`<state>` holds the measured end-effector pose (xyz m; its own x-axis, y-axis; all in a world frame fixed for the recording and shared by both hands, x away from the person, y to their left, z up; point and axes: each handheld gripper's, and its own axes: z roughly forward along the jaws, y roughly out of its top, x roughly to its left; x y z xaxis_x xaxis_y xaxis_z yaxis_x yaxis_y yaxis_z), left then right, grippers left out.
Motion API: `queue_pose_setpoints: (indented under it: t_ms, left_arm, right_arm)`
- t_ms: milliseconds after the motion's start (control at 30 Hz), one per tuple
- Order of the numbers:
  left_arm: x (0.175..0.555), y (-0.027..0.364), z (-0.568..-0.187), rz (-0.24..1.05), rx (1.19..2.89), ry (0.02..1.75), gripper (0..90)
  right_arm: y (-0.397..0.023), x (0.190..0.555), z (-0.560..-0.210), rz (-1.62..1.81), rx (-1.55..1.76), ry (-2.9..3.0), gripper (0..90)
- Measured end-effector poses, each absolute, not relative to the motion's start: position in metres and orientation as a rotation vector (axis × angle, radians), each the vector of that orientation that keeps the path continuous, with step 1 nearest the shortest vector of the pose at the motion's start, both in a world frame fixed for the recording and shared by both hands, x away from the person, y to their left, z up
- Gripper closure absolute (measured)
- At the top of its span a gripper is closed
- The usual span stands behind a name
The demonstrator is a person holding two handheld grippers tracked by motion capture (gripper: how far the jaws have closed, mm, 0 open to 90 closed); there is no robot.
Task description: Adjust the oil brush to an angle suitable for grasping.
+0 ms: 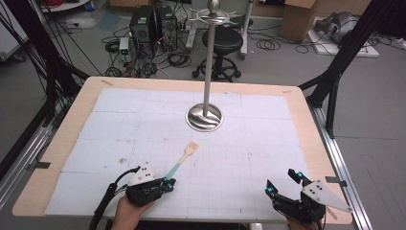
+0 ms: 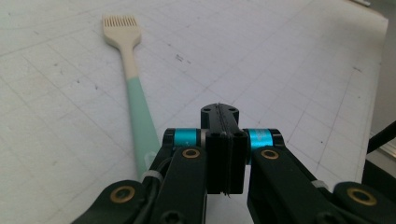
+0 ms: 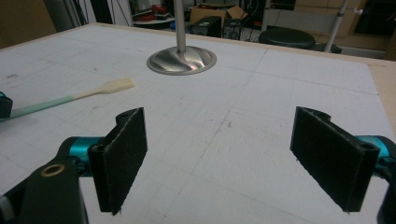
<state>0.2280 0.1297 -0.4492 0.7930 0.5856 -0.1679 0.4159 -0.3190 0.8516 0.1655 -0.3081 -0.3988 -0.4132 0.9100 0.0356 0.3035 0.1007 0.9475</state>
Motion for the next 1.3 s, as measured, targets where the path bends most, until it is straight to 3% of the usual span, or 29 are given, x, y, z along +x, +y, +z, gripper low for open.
queue_pose_setpoints:
  t_ms: [433, 800, 1033, 1300]
  left_arm:
    - [0.232, 0.132, -0.45, 0.202, 2.076, 0.809, 89.5]
    - [0.243, 0.157, -0.444, 0.317, 2.125, 0.887, 89.3]
    - [0.256, 0.17, -0.444, 0.32, 2.085, 0.98, 89.4]
    - [0.276, 0.188, -0.443, 0.424, 2.007, 1.141, 89.4]
  right_arm:
    - [-0.308, 0.165, -0.399, 1.321, 1.183, 1.792, 17.8]
    - [-0.31, 0.165, -0.399, 1.32, 1.174, 1.796, 20.5]
    - [-0.31, 0.164, -0.399, 1.326, 1.184, 1.789, 20.5]
    - [-0.312, 0.163, -0.398, 1.327, 1.192, 1.785, 20.5]
